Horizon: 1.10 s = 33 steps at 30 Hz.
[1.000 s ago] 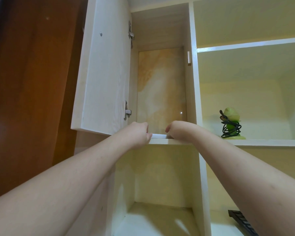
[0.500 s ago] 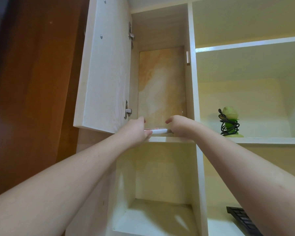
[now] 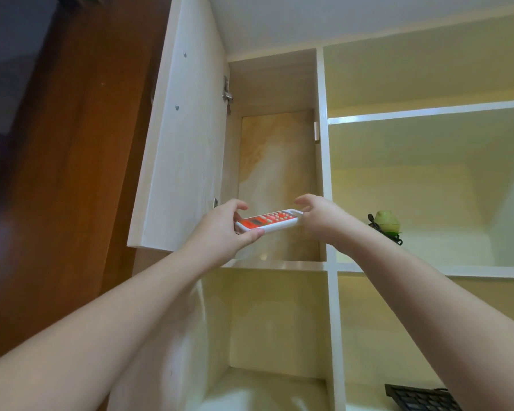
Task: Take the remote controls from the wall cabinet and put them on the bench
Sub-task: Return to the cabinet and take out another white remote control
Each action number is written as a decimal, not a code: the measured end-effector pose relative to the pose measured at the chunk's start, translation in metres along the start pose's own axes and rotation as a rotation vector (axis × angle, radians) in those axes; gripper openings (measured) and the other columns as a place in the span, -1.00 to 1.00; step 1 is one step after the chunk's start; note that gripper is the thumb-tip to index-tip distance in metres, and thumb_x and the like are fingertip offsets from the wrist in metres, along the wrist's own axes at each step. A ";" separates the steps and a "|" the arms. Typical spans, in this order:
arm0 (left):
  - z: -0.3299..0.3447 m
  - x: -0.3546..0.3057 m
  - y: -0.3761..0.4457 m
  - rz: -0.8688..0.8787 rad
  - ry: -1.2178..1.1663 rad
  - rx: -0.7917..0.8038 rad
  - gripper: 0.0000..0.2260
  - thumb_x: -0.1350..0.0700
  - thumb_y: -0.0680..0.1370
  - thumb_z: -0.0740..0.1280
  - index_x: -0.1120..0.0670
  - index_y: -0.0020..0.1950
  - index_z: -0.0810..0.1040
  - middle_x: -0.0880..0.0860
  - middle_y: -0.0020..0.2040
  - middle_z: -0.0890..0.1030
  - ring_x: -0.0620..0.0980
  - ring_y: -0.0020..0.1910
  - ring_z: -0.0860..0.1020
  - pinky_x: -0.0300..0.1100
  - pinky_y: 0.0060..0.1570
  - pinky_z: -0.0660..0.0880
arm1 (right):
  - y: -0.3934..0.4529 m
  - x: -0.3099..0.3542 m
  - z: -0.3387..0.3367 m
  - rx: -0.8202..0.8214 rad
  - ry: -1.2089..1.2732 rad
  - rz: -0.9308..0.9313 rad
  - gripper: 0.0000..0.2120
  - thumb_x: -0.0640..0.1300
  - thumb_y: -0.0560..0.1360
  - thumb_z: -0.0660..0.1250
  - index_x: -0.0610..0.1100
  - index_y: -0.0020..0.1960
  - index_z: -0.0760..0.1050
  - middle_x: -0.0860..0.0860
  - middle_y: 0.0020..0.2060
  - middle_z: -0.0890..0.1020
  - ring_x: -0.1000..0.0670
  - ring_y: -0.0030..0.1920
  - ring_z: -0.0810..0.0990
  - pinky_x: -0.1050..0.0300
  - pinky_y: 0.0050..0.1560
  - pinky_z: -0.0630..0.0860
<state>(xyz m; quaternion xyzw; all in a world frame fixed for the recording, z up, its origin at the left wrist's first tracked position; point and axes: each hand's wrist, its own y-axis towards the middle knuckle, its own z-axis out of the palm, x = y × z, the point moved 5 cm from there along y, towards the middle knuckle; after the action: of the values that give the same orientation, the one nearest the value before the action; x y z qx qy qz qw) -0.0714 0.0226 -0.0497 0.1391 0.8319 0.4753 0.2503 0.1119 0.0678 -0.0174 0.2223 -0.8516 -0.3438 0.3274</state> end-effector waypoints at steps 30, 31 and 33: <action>0.071 -0.059 -0.059 -0.217 -1.089 -0.074 -0.41 -0.20 0.19 0.53 0.00 0.15 0.62 0.01 0.13 0.67 -0.06 0.22 0.57 -0.08 0.36 0.36 | -0.091 -0.086 -0.076 -0.044 0.720 0.068 -0.79 -0.21 0.59 0.26 -0.15 0.20 0.55 0.01 0.02 0.66 0.08 0.04 0.66 0.30 0.04 0.53; 0.074 -0.062 -0.060 -0.205 -1.093 -0.067 -0.41 -0.20 0.19 0.53 0.01 0.15 0.62 0.01 0.12 0.68 -0.05 0.21 0.58 -0.07 0.36 0.36 | -0.095 -0.090 -0.080 -0.051 0.723 0.071 -0.78 -0.21 0.59 0.26 -0.16 0.21 0.55 0.00 0.02 0.66 0.06 0.04 0.66 0.24 0.11 0.53; 0.080 -0.069 -0.064 -0.189 -1.109 -0.036 -0.42 -0.19 0.19 0.53 0.02 0.14 0.62 0.02 0.10 0.69 -0.05 0.21 0.58 -0.06 0.38 0.35 | -0.103 -0.099 -0.086 -0.062 0.728 0.079 -0.80 -0.19 0.58 0.29 -0.13 0.18 0.57 -0.02 0.02 0.68 0.04 0.04 0.67 0.15 0.21 0.51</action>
<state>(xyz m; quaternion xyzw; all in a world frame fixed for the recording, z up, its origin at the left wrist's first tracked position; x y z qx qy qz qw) 0.0308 0.0155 -0.1190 0.2887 0.5764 0.3209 0.6939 0.2571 0.0212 -0.0859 0.2871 -0.6762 -0.2551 0.6287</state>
